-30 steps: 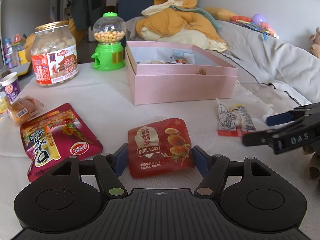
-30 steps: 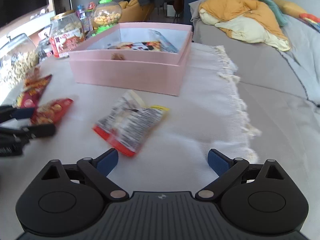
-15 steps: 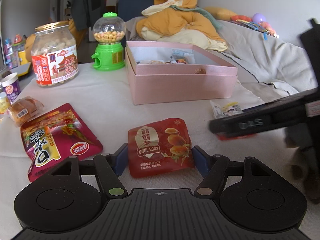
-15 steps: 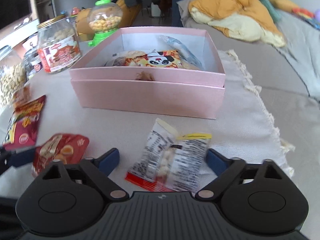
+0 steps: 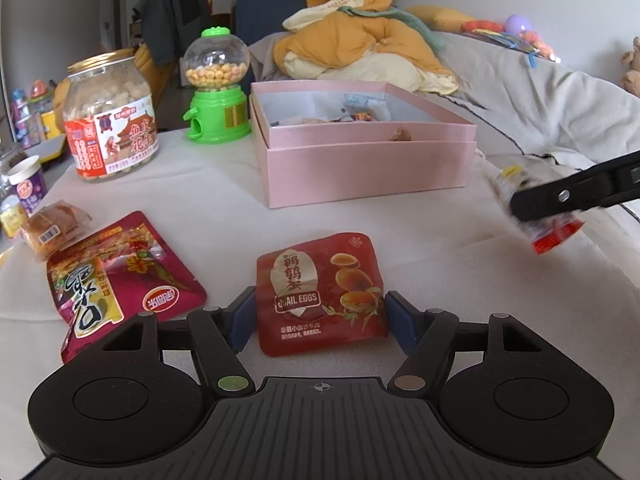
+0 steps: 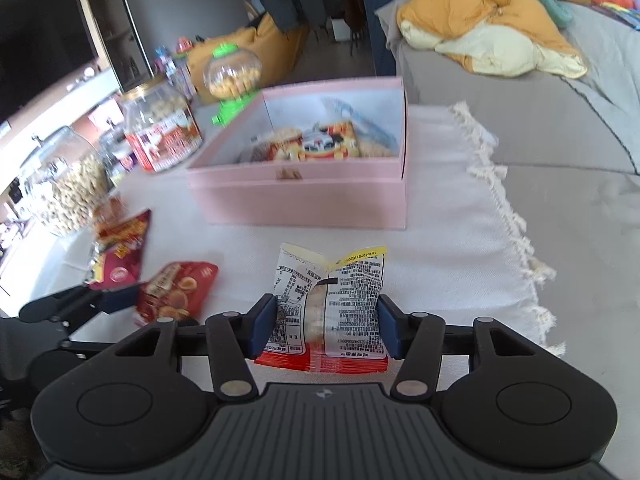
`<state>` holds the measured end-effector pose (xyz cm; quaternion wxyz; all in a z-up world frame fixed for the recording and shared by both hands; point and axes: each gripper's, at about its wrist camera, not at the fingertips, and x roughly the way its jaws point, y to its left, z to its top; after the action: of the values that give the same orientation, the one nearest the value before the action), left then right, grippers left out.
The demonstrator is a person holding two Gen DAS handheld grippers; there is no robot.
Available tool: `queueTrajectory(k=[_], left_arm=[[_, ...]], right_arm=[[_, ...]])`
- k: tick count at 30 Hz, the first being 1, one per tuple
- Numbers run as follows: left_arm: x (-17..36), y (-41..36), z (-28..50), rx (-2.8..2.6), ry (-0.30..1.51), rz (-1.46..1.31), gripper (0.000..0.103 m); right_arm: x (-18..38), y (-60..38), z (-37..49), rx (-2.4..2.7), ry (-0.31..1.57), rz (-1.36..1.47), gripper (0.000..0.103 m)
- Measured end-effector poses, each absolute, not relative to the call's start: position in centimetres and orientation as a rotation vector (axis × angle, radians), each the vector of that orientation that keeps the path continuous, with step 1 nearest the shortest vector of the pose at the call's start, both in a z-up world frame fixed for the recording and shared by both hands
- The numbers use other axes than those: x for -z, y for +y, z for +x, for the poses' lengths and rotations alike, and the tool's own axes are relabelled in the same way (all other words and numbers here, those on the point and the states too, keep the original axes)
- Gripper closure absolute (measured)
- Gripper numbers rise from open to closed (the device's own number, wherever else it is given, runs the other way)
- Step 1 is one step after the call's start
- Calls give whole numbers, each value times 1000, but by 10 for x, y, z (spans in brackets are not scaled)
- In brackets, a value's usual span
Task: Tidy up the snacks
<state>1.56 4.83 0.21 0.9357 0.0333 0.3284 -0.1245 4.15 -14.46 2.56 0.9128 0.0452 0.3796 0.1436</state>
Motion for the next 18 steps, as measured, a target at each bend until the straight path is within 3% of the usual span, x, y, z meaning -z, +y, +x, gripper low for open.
queueTrajectory(k=[4,5,6,7,12,15,18], left_arm=[[-11,53,15,246,641,5,33],[-20,55,16,265,611,-31,65],[-34,55,19,268,576,-46,90],[-49,53,26,287,543,-57,84],[-117,47,79,309,378,-161,85],[-124,57,95,331,405,-254,85],[-110,63,93,335,463,-166,84]], right_arm=[[-34,-146,32,-295,721,52,49],[-36,-147,32,-292,713,42,49],[-36,-148,30,-293,707,34,49],[-37,-149,30,-296,704,30,49],[-34,-156,34,-270,699,34,49],[-31,-162,29,-258,693,39,49],[-26,-168,26,-253,695,33,49]])
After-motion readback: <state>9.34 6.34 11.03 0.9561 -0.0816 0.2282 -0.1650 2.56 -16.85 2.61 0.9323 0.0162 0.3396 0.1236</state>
